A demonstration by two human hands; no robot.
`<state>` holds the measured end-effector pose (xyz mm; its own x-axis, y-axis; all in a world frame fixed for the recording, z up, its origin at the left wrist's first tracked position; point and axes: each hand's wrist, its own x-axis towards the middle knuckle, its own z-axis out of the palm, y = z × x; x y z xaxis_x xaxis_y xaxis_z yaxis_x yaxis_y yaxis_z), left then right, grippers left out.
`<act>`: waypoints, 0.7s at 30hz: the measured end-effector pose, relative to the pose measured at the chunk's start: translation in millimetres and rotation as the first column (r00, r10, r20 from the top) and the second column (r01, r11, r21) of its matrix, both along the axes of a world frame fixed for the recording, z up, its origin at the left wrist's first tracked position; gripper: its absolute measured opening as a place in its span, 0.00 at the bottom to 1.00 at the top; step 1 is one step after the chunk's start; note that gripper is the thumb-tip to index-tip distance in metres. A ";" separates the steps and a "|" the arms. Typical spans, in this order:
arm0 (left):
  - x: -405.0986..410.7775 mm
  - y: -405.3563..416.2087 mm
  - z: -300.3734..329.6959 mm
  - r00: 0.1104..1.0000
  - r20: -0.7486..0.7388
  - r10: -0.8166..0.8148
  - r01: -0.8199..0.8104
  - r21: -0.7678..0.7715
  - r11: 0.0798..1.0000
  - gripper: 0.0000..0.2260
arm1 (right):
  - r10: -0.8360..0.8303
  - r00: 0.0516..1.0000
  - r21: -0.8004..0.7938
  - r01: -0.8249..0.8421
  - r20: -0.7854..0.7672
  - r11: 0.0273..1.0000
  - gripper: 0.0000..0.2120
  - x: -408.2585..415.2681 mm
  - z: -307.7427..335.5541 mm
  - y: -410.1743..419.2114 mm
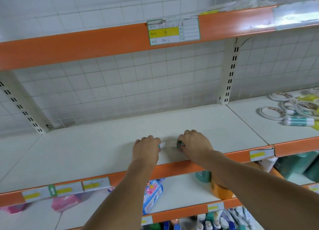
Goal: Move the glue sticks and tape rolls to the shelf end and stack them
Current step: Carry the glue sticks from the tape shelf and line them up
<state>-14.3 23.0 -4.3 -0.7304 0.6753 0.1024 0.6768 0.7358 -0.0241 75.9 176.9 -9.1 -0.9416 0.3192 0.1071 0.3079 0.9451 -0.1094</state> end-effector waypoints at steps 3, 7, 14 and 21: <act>4.6 2.6 4.8 1.000 0.002 0.002 -0.002 -0.006 1.000 0.10 | -0.013 1.000 0.009 0.013 -0.009 1.000 0.11 8.6 3.5 6.0; 15.3 11.3 11.1 1.000 -0.023 -0.014 0.014 -0.013 1.000 0.10 | -0.052 0.998 0.008 0.052 -0.038 0.999 0.11 29.2 9.7 18.7; 51.3 45.7 24.9 0.991 -0.061 -0.119 0.121 0.024 0.992 0.09 | -0.134 0.987 0.029 0.137 -0.090 0.990 0.11 82.0 18.1 44.6; 103.2 101.0 37.6 0.930 -0.132 -0.343 0.352 0.050 0.935 0.08 | -0.325 0.931 0.070 0.340 -0.167 0.938 0.09 165.8 29.2 74.4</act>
